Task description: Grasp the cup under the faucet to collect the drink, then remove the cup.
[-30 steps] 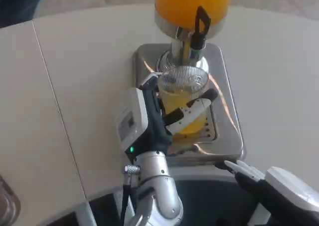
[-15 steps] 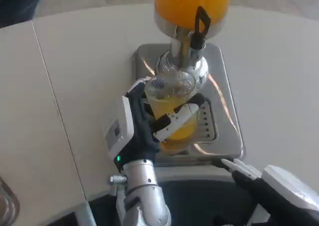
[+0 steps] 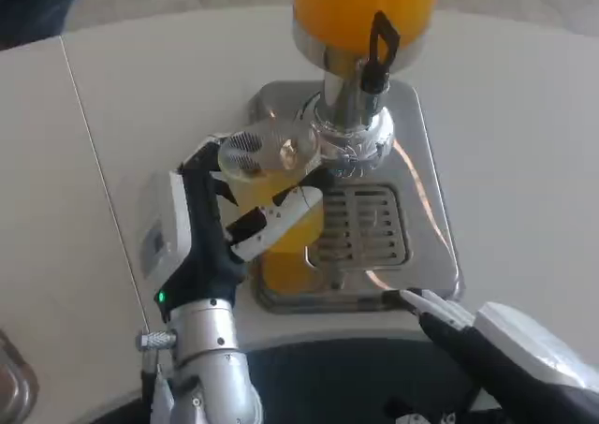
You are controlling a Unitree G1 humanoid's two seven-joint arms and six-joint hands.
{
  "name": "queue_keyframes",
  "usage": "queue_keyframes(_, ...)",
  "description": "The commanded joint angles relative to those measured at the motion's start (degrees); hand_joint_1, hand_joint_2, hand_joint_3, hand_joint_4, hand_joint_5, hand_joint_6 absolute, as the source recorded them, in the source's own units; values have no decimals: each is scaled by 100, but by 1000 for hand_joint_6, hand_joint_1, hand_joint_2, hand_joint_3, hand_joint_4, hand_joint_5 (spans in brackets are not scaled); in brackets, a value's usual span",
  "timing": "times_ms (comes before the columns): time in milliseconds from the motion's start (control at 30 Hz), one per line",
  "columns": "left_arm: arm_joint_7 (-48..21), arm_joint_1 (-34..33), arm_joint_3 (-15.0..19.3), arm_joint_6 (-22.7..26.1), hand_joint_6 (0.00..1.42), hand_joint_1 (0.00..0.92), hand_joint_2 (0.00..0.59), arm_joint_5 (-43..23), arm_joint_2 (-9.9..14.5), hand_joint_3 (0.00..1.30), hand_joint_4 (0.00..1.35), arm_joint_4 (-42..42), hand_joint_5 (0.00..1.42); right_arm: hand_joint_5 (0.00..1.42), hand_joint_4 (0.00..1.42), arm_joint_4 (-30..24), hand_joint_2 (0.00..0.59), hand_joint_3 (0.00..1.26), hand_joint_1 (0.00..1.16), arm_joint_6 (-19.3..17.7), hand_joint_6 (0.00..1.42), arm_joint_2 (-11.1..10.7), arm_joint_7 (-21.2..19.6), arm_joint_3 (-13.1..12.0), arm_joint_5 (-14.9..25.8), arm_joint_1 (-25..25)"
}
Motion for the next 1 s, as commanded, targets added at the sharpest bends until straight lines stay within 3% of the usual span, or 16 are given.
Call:
queue_keyframes(33,-234,198,53,-282,1424,544,55,40,203,972,1169,-550,1391,0,0,86,428,63,820,-25,0,-53,-84,14,-112,-142)
queue_keyframes(233,-588,582,274,-383,1424,544,54,-4,546,972,1169,-1105,1391,0,0,38,426,52,817,-103,0,-227,-9,16,-296,-425)
queue_keyframes(500,-1098,1229,631,-452,1424,544,54,-110,822,972,1169,-2016,1391,0,0,-80,428,32,812,-277,0,-420,242,211,-721,-780)
queue_keyframes(733,-1626,1853,945,-585,1424,544,54,-287,1027,972,1169,-2935,1391,0,0,-330,428,12,810,-462,0,-474,637,384,-1190,-734)
queue_keyframes(1000,-2191,2552,1422,-728,1424,542,53,-610,1180,972,1169,-3962,1391,0,0,-429,428,6,809,-663,0,-352,722,330,-1407,-700)
